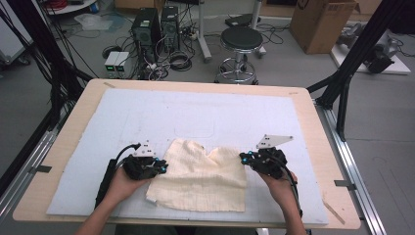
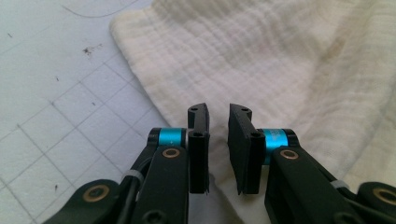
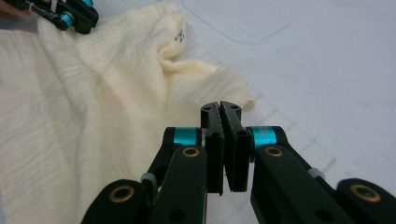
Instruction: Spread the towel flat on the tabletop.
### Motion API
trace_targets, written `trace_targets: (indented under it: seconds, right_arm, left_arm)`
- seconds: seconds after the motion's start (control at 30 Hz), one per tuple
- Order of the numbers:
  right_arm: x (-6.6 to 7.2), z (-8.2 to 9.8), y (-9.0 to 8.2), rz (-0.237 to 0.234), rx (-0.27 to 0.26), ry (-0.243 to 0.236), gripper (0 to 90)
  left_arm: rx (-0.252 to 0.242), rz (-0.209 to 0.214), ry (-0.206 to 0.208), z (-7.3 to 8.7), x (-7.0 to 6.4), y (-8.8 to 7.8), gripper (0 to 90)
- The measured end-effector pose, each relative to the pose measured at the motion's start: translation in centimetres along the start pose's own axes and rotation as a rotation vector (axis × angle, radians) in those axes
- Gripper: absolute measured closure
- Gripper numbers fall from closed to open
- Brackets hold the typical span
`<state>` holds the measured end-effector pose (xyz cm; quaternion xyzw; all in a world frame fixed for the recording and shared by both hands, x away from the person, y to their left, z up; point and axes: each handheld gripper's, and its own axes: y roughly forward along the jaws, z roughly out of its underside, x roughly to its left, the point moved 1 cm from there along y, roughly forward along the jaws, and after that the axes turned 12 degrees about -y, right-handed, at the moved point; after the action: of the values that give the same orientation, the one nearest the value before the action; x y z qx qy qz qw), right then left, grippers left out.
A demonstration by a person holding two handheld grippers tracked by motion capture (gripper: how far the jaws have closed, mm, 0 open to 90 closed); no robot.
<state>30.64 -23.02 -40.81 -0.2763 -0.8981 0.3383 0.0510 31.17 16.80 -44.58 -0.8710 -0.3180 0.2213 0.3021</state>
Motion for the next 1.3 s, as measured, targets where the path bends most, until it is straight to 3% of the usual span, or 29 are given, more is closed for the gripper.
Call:
trace_targets:
  seconds: [0.13,0.17,0.23,0.33,0.47,0.53,0.63,0.87,1.0,1.07,1.2,1.3]
  right_arm:
    - [0.5,1.2,0.0,-0.003,0.047,-0.013,84.4]
    - [0.4,1.3,-0.2,-0.002,0.031,0.0,78.5]
    - [0.2,1.0,-0.6,0.002,-0.004,0.011,75.4]
    - [-0.3,0.1,-0.8,0.018,-0.037,0.006,71.8]
    - [-1.2,-0.7,0.7,0.023,-0.023,-0.003,67.8]
    - [-1.5,-0.9,1.4,0.03,-0.008,-0.006,66.2]
    - [-2.5,-0.7,2.7,0.039,0.007,0.017,61.5]
    - [-3.6,0.1,4.5,-0.008,0.041,0.074,61.6]
    - [-3.5,0.4,5.2,-0.027,0.092,0.057,63.7]
    - [-3.5,0.4,5.6,-0.032,0.109,0.047,68.3]
    - [-3.5,0.3,5.7,-0.039,0.114,0.028,80.9]
    - [-3.2,-0.1,5.6,-0.016,0.113,-0.009,84.9]
  left_arm:
    - [0.003,0.0,0.0,0.0,0.0,0.0,77.2]
    - [0.004,0.003,-0.005,0.0,0.0,-0.1,76.4]
    - [0.001,0.004,-0.023,-0.2,-0.2,-0.2,70.1]
    - [-0.054,-0.024,-0.016,-1.0,-0.2,-0.3,65.3]
    - [-0.121,-0.059,-0.045,-2.5,0.3,0.0,64.1]
    - [-0.129,-0.051,-0.064,-3.1,0.7,0.5,64.3]
    - [-0.125,-0.083,-0.088,-4.0,1.5,1.8,65.4]
    - [-0.088,-0.138,-0.134,-5.3,2.4,4.1,62.4]
    - [-0.025,-0.156,-0.133,-5.3,2.8,4.9,61.3]
    - [-0.031,-0.161,-0.137,-5.3,2.6,4.9,67.1]
    - [-0.025,-0.158,-0.101,-5.3,2.2,4.9,83.5]
    - [-0.018,-0.18,-0.072,-5.4,2.1,4.5,86.0]
